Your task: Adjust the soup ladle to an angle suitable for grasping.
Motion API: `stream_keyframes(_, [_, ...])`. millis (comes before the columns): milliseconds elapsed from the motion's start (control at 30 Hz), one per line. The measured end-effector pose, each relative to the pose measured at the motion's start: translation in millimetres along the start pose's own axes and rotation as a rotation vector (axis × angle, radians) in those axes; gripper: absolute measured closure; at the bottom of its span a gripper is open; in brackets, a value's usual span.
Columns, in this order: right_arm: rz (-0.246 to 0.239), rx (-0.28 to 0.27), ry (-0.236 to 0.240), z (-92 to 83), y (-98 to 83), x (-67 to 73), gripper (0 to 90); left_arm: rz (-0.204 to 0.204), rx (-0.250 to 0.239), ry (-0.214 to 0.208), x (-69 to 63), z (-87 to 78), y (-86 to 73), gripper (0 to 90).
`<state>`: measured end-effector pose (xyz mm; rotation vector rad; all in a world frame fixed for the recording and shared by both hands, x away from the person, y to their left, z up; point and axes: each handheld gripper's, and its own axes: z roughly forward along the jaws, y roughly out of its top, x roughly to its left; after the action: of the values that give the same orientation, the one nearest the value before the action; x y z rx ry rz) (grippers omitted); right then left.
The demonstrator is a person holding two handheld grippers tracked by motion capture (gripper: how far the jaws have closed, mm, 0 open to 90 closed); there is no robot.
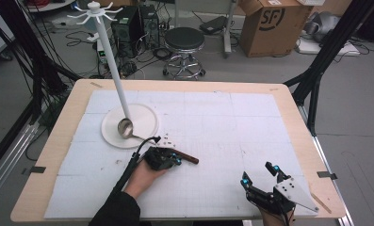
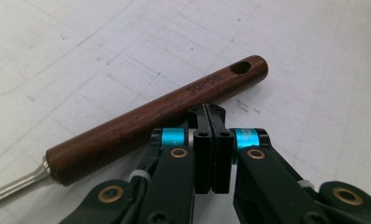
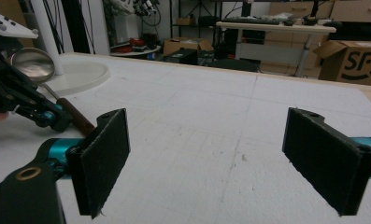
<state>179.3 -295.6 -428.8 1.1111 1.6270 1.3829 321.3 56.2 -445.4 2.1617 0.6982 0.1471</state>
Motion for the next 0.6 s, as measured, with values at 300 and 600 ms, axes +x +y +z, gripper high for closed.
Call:
stream_keyframes(300, [-0.001,-0.001,-0.005,-0.8,-0.4,-1.7,14.2,0.011,0.015,-0.003,1.9,9.6,11.0,89.5])
stream_keyframes(600, [0.002,-0.002,-0.005,-2.0,-0.4,-2.5,14.2,0.025,0.028,0.006,3.8,17.7,18.8,89.5])
